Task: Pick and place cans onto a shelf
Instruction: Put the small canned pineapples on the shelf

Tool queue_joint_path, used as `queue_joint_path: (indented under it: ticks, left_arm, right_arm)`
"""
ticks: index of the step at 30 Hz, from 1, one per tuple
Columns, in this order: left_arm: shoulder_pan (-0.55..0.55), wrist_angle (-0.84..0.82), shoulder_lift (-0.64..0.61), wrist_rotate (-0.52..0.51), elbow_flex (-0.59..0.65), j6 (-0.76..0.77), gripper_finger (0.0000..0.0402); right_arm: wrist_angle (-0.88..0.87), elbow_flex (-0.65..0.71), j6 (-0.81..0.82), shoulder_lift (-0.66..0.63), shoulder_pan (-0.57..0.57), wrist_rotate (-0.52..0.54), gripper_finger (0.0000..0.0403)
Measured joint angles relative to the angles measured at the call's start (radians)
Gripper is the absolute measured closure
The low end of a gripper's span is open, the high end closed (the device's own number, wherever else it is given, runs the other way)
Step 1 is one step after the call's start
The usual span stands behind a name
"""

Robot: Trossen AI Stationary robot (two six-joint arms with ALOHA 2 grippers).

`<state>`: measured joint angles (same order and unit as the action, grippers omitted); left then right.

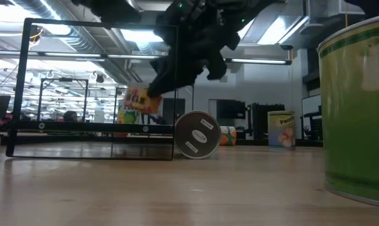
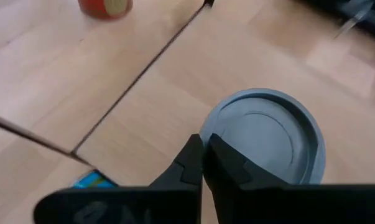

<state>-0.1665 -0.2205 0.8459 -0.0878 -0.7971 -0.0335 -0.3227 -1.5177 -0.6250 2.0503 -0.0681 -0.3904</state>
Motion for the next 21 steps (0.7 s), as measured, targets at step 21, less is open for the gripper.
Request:
queue_joint_path:
  ticks: [21]
  left_arm:
    - [0.000, -0.042, 0.014, 0.000, 0.000, 0.008, 0.0335]
  right_arm:
    - [0.013, -0.002, -0.005, 0.053, 0.000, 0.000, 0.0373]
